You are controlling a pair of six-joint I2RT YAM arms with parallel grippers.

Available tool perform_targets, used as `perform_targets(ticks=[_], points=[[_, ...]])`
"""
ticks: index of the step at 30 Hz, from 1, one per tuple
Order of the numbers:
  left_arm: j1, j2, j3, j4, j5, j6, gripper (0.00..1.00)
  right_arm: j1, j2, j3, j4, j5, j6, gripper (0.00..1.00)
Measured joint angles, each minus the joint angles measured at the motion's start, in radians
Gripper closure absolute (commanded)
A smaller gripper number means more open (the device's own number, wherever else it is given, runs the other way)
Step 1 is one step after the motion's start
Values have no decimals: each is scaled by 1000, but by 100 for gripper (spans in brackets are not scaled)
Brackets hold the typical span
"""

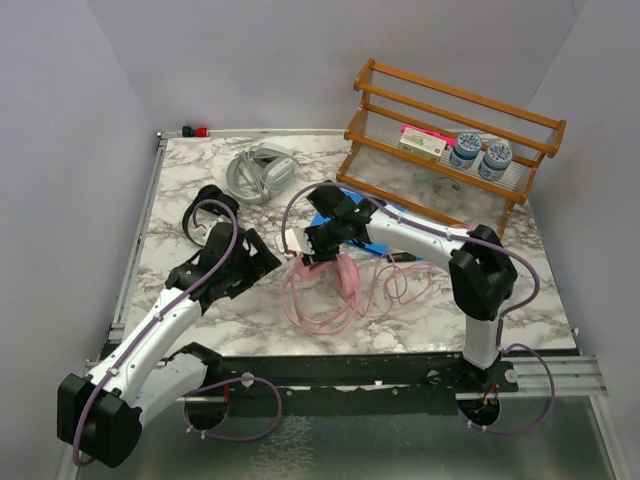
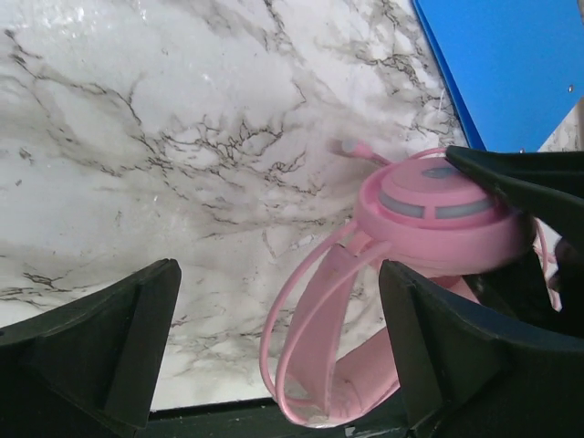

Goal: Wrap the headphones
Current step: Pick up the headphones from the center of the board.

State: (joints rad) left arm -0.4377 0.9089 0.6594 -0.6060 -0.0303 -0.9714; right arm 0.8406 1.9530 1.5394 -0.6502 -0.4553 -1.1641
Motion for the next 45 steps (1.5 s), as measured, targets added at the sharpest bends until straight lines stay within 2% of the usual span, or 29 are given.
perform_targets(ticks=[5,11,17,24,32,40,45], points=[[13,0,43,-19,-14,76,3,0,-145,-111,169,148,232,60],[14,19,90,1,-14,172,1,0,-216,-144,244,299,567,59],[19,55,101,69,68,248,1,-2,-232,-200,196,473,845,57],[17,71,102,103,121,299,1,-2,-195,-199,125,744,1069,57],[7,210,84,185,163,312,1,-6,-141,-192,110,808,1215,53],[-10,382,117,206,117,347,4,-6,-93,-170,121,807,1245,44],[-10,450,134,219,86,370,9,-6,-104,-174,156,794,1244,18]])
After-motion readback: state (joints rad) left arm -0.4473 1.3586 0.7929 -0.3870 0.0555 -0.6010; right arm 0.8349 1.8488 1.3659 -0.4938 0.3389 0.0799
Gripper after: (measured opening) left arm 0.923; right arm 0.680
